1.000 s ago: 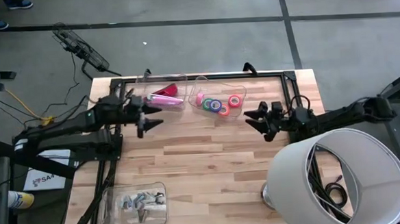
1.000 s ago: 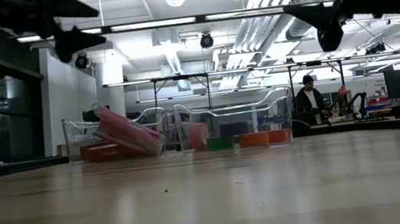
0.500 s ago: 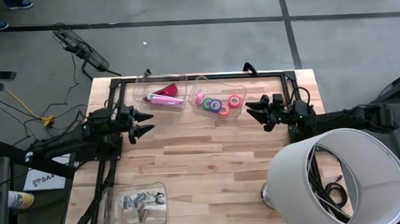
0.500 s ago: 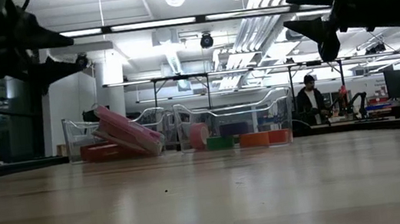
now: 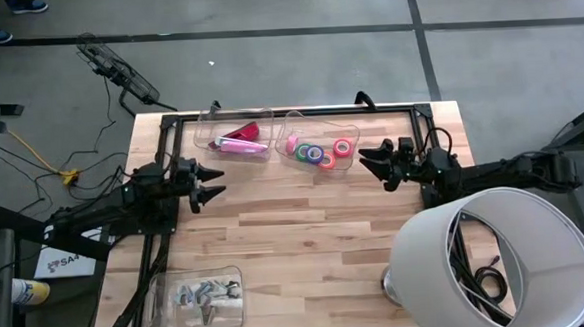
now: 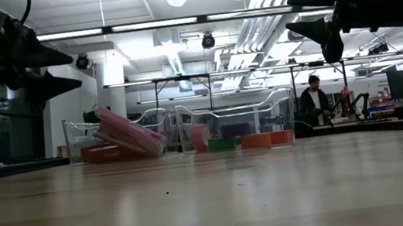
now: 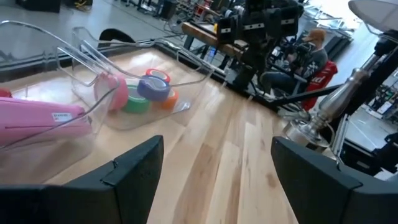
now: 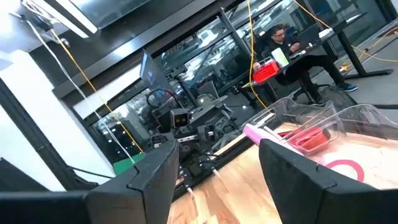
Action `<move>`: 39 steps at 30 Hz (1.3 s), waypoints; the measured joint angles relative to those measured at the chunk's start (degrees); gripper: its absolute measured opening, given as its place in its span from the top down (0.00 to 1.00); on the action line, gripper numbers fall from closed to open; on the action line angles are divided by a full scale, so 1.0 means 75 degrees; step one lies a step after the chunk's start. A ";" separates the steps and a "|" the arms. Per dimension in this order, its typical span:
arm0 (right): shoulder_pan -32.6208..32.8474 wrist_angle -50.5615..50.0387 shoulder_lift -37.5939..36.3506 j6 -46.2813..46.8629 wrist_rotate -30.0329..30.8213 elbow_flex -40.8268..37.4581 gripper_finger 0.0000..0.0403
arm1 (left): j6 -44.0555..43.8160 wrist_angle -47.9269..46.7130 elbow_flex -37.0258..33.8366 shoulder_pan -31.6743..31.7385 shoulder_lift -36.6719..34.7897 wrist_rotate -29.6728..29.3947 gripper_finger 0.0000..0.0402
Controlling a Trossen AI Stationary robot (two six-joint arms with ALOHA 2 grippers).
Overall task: Pick and place Stapler, Stapler remover, tape
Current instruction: Return to Home Position
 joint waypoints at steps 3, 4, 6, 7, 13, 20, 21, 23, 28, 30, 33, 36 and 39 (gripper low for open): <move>0.0000 0.0526 -0.0029 0.0000 -0.0106 -0.0216 0.46 | 0.0063 -0.0002 0.0000 0.0000 -0.0003 0.0118 0.27; 0.0000 0.0789 -0.0049 -0.0007 -0.0199 -0.0297 0.46 | 0.0071 0.0003 0.0000 0.0000 -0.0003 0.0129 0.27; -0.0005 0.0818 -0.0211 -0.0037 -0.0505 -0.0297 0.46 | 0.0079 0.0026 0.0000 -0.0001 -0.0003 0.0148 0.27; -0.0027 0.0816 -0.0299 -0.0032 -0.0608 -0.0297 0.46 | 0.0081 0.0032 0.0000 -0.0001 -0.0003 0.0141 0.27; -0.0046 -0.0291 -0.0957 -0.0042 -0.0996 -0.0297 0.46 | -0.0024 0.0028 0.0000 0.0000 -0.0003 0.0302 0.27; -0.0046 -0.2605 -0.2767 -0.0435 -0.1261 -0.0297 0.46 | -0.0013 -0.0041 0.0090 -0.0001 -0.0003 0.1726 0.27; -0.0046 -0.3141 -0.3090 -0.0436 -0.1259 -0.0297 0.46 | 0.0051 -0.0040 0.0139 -0.0003 -0.0001 0.1820 0.27; -0.0046 -0.4120 -0.3748 -0.0456 -0.1259 -0.0297 0.46 | 0.0064 -0.0042 0.0266 -0.0001 -0.0003 0.1856 0.27; -0.0046 -0.6192 -0.5241 -0.0828 -0.1040 -0.0297 0.46 | -0.0120 -0.0039 0.0475 0.0000 -0.0003 0.1839 0.27; -0.0046 -0.6862 -0.5736 -0.1007 -0.0890 -0.0297 0.46 | -0.0175 -0.0035 0.0481 0.0000 -0.0003 0.1839 0.27; -0.0044 -0.7665 -0.6285 -0.1160 -0.0868 -0.0297 0.46 | -0.0178 -0.0044 0.0481 -0.0001 0.0000 0.1836 0.27; -0.0038 -0.7759 -0.6432 -0.1219 -0.0815 -0.0291 0.46 | -0.0140 -0.0044 0.0481 -0.0002 0.0000 0.1831 0.27; -0.0038 -0.7756 -0.6403 -0.0754 -0.0821 -0.0291 0.46 | -0.0149 -0.0044 0.0481 -0.0003 0.0000 0.1646 0.27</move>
